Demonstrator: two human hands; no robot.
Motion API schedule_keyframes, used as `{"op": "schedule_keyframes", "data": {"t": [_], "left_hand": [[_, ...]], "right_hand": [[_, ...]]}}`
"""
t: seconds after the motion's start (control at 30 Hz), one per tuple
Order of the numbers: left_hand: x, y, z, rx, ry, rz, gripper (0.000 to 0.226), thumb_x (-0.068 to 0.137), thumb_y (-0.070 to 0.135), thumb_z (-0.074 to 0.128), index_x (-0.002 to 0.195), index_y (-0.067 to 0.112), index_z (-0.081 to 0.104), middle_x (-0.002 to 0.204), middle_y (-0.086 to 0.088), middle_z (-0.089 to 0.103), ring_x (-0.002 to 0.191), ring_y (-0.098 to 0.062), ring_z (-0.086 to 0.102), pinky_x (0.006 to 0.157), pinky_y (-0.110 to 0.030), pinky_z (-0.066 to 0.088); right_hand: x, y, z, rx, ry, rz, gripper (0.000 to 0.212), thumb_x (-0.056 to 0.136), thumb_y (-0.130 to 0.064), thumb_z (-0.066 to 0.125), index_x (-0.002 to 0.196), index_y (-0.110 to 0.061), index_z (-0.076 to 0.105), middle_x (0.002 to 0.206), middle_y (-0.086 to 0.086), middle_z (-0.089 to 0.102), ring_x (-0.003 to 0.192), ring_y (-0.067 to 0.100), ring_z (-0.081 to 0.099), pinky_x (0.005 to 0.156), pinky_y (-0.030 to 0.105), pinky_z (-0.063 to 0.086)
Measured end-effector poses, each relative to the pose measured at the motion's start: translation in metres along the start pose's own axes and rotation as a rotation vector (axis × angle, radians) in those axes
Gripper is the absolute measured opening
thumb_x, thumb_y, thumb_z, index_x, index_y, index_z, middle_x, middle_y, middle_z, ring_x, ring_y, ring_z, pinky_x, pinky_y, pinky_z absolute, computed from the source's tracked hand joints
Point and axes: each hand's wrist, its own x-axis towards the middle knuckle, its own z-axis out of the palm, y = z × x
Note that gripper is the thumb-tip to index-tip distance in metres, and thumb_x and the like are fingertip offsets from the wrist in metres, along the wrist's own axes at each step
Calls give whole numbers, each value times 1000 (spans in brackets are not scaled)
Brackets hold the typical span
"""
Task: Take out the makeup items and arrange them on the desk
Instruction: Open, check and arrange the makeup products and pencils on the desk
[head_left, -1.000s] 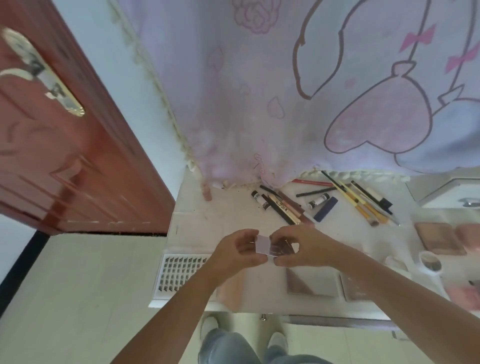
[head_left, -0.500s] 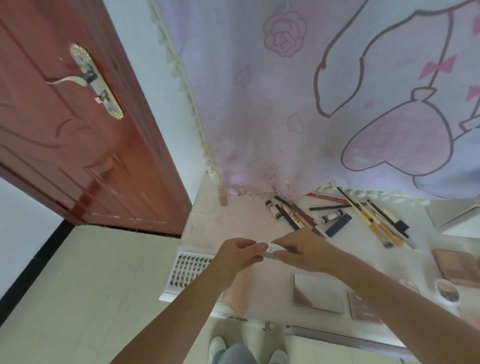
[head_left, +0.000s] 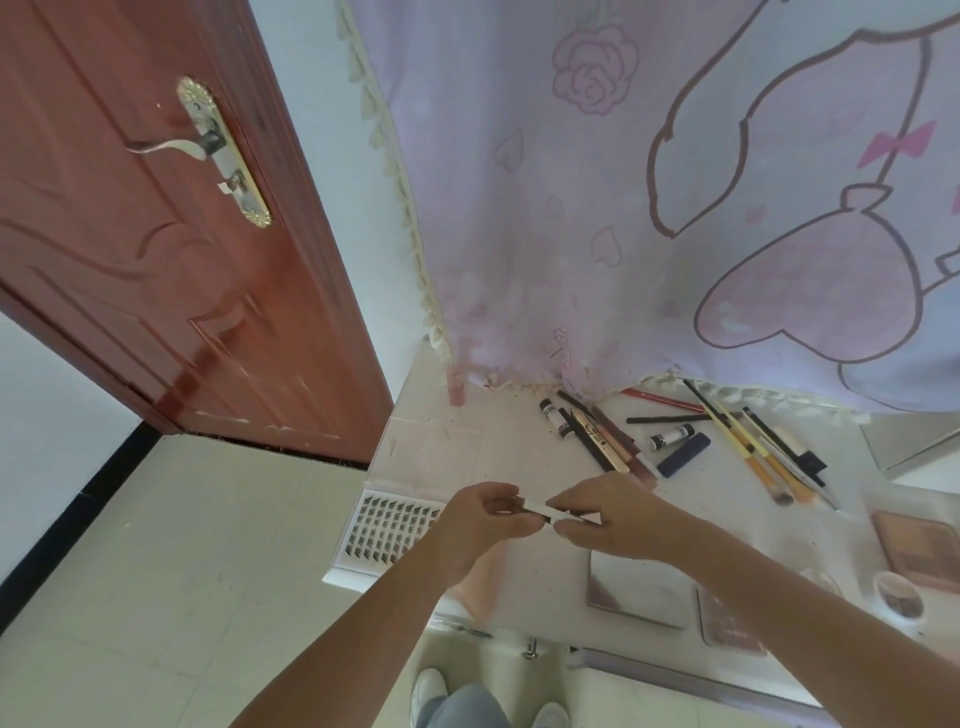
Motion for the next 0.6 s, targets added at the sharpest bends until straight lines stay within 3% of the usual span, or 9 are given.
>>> {"op": "schedule_keyframes", "data": {"t": [0.13,0.2,0.27,0.33,0.37,0.47,0.6], "left_hand": [[-2,-9,-3,40,-73,33,69,69,-15,69,129,4,41,103,3,58,84,-3,63,71,-16,54],[-3,-14,-4,42,-114,41,75,70,-22,63,135,4,35,116,1,53,92,-5,59,72,-17,55],[-3,-18,-6,21,-148,54,76,70,-27,59,134,7,35,120,3,51,94,-3,60,74,-17,55],[-4,-22,-7,46,-193,64,72,70,-30,55,128,10,40,115,7,55,91,3,64,77,-18,54],[-4,-25,-7,88,-217,66,73,69,-31,54,127,11,40,112,7,56,90,6,64,80,-18,54],[-3,-41,1,272,-240,72,84,67,-29,57,133,18,34,111,5,56,90,11,62,86,-17,51],[2,-58,15,683,-175,131,80,74,-5,67,141,21,31,129,-6,51,114,-19,54,94,-35,50]], "right_hand": [[-4,8,10,89,90,-24,54,71,-46,41,92,-4,69,81,6,68,72,14,58,67,12,40],[-6,14,15,195,129,46,50,71,-44,49,97,-8,70,87,-6,69,82,2,59,71,5,42],[-8,19,17,297,136,150,38,73,-44,50,94,-19,69,76,-27,63,78,-12,57,68,4,42],[-9,22,16,316,121,227,14,81,-41,47,77,-33,58,61,-30,59,65,-12,56,58,5,40],[-9,25,16,328,115,261,18,88,-32,48,71,-35,53,59,-24,59,60,-11,55,56,5,40],[-10,31,19,358,60,368,35,95,-12,44,64,-27,45,59,-9,46,56,-4,53,60,13,48],[-9,43,29,301,12,495,27,96,-18,42,72,-19,52,66,-5,48,73,17,55,78,37,52]]}}
